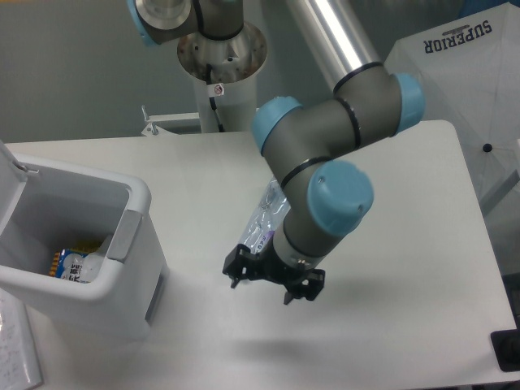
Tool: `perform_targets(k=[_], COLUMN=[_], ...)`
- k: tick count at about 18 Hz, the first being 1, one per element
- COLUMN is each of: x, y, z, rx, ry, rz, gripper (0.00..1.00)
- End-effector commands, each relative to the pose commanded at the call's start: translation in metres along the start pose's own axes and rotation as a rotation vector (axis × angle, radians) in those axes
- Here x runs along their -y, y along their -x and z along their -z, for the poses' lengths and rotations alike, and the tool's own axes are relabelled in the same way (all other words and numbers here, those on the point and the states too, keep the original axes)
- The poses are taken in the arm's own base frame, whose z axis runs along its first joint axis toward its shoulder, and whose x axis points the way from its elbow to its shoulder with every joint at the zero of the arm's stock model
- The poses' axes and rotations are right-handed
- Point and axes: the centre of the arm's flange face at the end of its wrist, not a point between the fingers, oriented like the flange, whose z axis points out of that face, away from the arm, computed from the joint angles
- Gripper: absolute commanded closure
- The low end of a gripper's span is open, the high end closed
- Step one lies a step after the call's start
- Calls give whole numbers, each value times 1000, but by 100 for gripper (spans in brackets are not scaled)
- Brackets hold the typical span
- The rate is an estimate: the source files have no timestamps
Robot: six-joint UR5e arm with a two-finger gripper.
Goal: Place the trash in the trash can
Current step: 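Rotate the gripper and lower it around the water bottle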
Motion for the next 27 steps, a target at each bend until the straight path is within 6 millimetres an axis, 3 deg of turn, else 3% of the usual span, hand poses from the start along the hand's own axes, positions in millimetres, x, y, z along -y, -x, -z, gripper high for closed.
perform_targets(k=[12,18,22,27], x=[13,17,18,15], y=[-12,-18,-21,-29], z=[-72,-95,-110,-124], rx=[116,161,195,185], ry=[227,301,355,379], rz=[-63,-82,-84,-93], gripper=[2,5,17,17])
